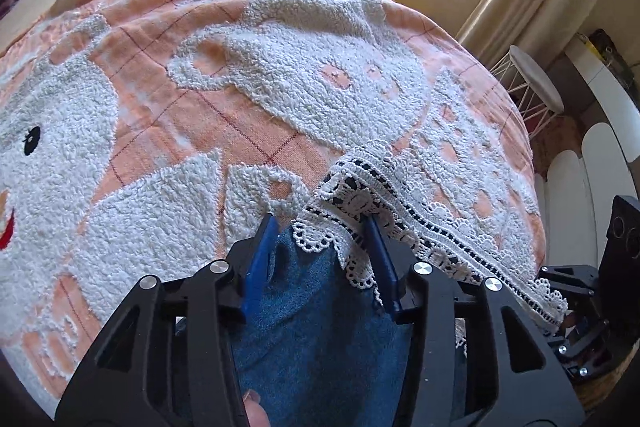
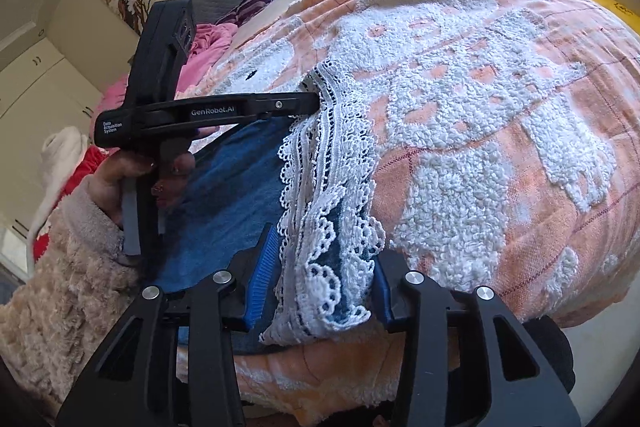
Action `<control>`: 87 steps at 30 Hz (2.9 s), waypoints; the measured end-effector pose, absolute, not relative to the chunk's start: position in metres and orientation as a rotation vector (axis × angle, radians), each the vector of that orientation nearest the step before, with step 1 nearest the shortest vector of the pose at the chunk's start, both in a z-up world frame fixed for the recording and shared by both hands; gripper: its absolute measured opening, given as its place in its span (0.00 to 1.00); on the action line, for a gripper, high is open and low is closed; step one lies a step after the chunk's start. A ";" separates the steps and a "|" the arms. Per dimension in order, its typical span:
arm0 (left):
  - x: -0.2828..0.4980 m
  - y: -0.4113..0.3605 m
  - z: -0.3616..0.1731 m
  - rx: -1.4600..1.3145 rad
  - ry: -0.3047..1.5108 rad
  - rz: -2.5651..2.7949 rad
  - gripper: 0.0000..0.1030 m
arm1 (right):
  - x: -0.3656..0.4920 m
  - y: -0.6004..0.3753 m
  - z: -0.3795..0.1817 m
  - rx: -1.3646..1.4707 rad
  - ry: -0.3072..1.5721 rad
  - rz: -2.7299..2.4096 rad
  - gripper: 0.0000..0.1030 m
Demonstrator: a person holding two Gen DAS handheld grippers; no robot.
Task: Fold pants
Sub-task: 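Grasp the denim with the left tool while the right tool pinches the lace trim, then lift the lace-trimmed edge and fold it over the pants with both tools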
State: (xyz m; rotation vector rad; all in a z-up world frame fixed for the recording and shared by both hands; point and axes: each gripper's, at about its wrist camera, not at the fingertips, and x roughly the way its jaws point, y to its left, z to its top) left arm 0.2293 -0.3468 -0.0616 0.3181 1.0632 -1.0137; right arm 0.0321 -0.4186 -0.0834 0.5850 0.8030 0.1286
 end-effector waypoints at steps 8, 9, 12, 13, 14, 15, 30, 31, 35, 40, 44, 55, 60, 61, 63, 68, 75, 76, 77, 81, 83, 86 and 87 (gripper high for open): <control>0.227 -0.349 -0.061 0.271 1.046 -0.998 0.31 | 0.042 -0.417 -0.085 0.614 0.782 0.140 0.22; 0.227 -0.348 -0.059 0.273 1.044 -0.995 0.27 | 0.042 -0.415 -0.083 0.609 0.776 0.141 0.21; 0.228 -0.340 -0.055 0.241 1.058 -0.996 0.17 | 0.039 -0.406 -0.072 0.577 0.762 0.143 0.21; 0.228 -0.337 -0.053 0.231 1.059 -1.000 0.16 | 0.039 -0.402 -0.067 0.560 0.759 0.145 0.21; 0.227 -0.334 -0.051 0.218 1.059 -1.010 0.14 | 0.039 -0.398 -0.063 0.545 0.756 0.150 0.21; 0.226 -0.330 -0.047 0.204 1.053 -1.017 0.14 | 0.040 -0.393 -0.058 0.531 0.752 0.157 0.21; 0.219 -0.188 0.014 -0.032 0.909 -0.924 0.12 | 0.056 -0.261 0.017 0.269 0.705 0.384 0.21; 0.220 -0.173 0.015 -0.048 0.908 -0.903 0.12 | 0.059 -0.251 0.016 0.254 0.713 0.397 0.21; 0.223 -0.126 0.009 -0.117 0.908 -0.833 0.12 | 0.068 -0.208 0.001 0.190 0.761 0.461 0.21; 0.221 -0.071 -0.008 -0.231 0.932 -0.746 0.12 | 0.079 -0.166 -0.036 0.095 0.849 0.478 0.21; 0.220 -0.042 -0.028 -0.272 0.972 -0.680 0.15 | 0.081 -0.146 -0.059 0.025 0.888 0.463 0.21; 0.219 -0.047 -0.042 -0.259 1.065 -0.653 0.55 | 0.072 -0.145 -0.060 0.023 0.852 0.456 0.21; 0.216 -0.050 -0.042 -0.290 1.094 -0.674 0.55 | 0.062 -0.152 -0.046 0.058 0.799 0.485 0.21; 0.213 -0.050 -0.040 -0.293 1.090 -0.684 0.55 | 0.061 -0.155 -0.043 0.074 0.791 0.490 0.21; 0.209 -0.049 -0.037 -0.304 1.092 -0.712 0.55 | 0.061 -0.160 -0.039 0.097 0.775 0.499 0.21; 0.211 -0.058 -0.045 -0.242 1.139 -0.640 0.55 | 0.066 -0.165 -0.037 0.139 0.772 0.513 0.21; 0.218 -0.059 -0.059 -0.279 1.171 -0.592 0.18 | 0.074 -0.151 -0.049 0.088 0.828 0.510 0.21; 0.218 -0.057 -0.058 -0.291 1.168 -0.598 0.16 | 0.074 -0.150 -0.051 0.077 0.834 0.505 0.21; 0.217 -0.054 -0.056 -0.306 1.164 -0.605 0.15 | 0.073 -0.147 -0.053 0.071 0.837 0.504 0.21; 0.210 -0.041 -0.041 -0.318 1.113 -0.605 0.13 | 0.070 -0.138 -0.050 0.057 0.811 0.522 0.22; 0.206 -0.039 -0.038 -0.280 1.093 -0.575 0.13 | 0.072 -0.133 -0.052 0.049 0.816 0.535 0.22; 0.203 -0.041 -0.047 -0.236 1.095 -0.545 0.13 | 0.074 -0.120 -0.060 0.007 0.836 0.537 0.24; 0.204 -0.043 -0.052 -0.227 1.101 -0.538 0.15 | 0.074 -0.116 -0.063 -0.010 0.842 0.531 0.25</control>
